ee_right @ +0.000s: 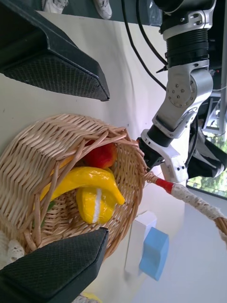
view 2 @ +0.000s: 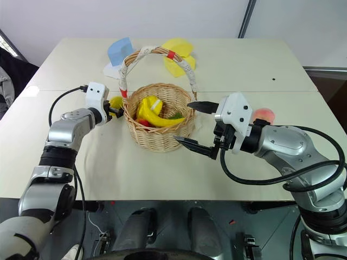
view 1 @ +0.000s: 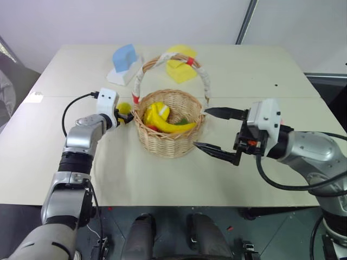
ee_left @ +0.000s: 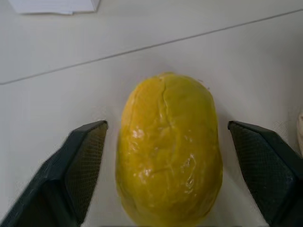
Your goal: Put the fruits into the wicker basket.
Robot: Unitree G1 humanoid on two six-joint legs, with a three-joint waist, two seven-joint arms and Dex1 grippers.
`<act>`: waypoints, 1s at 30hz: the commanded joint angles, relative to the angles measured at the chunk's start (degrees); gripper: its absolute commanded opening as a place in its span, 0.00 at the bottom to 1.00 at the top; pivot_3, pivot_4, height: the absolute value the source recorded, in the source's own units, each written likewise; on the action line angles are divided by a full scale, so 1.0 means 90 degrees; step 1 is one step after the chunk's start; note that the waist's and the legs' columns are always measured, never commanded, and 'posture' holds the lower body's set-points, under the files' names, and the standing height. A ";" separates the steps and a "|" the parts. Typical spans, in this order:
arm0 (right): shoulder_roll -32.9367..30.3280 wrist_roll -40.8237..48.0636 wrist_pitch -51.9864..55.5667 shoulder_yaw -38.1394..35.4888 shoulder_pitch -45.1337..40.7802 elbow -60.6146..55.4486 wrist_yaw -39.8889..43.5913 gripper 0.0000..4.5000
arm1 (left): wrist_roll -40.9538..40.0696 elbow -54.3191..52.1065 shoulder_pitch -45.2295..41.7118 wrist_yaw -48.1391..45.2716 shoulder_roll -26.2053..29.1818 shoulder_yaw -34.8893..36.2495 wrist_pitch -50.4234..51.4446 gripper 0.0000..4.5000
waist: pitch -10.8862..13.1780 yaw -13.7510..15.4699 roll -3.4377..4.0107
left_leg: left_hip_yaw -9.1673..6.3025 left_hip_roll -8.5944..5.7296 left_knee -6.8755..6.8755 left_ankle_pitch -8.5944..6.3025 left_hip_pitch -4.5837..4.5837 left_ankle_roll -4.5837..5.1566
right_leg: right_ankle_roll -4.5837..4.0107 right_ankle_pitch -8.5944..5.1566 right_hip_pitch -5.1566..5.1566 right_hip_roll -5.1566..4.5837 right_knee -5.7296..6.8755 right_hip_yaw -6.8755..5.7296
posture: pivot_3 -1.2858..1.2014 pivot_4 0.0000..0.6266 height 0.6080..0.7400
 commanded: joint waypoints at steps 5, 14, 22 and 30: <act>0.0083 -0.0105 -0.0077 0.0029 -0.0219 -0.0192 -0.0087 1.00 | 0.0089 -0.0244 -0.0022 0.0115 0.0235 0.0301 -0.0038 0.40 | 0.0000 -0.0003 0.0000 | -0.0002 0.0000 0.0000 0.0000 0.0000 0.0000 | 0.0000 0.0000 0.0000 0.0001 0.0002 0.0000 | 0.52 0.24 1.00; -0.0128 -0.0277 -0.0200 -0.0221 -0.0121 0.0122 0.0140 1.00 | -0.2366 -0.4121 0.2112 -0.2013 0.1411 0.1949 0.0549 0.40 | 0.0001 -0.0007 -0.0001 | -0.0008 0.0013 -0.0015 0.0000 -0.0004 -0.0001 | -0.0005 -0.0002 -0.0019 -0.0006 0.0015 -0.0006 | 0.52 0.24 1.00; -0.0244 -0.0689 -0.0543 -0.0284 -0.0118 0.0868 0.0538 1.00 | -0.3007 -0.5723 0.1205 -0.1673 0.0802 0.0375 0.1324 0.40 | 0.0000 0.0160 0.0002 | 0.0007 0.0003 0.0021 0.0005 -0.0016 -0.0010 | -0.0043 -0.0007 0.0026 -0.0058 -0.0038 -0.0013 | 0.52 0.24 1.00; -0.0628 -0.1439 -0.0591 -0.0550 0.0320 0.1206 0.0397 1.00 | -0.2070 -0.4694 0.0533 -0.1568 0.0154 -0.0633 0.0746 0.86 | 0.0000 0.0044 0.0002 | 0.0041 0.0005 0.0001 -0.0007 -0.0021 0.0015 | 0.0017 0.0012 0.0023 -0.0013 -0.0079 0.0001 | 0.52 0.24 1.00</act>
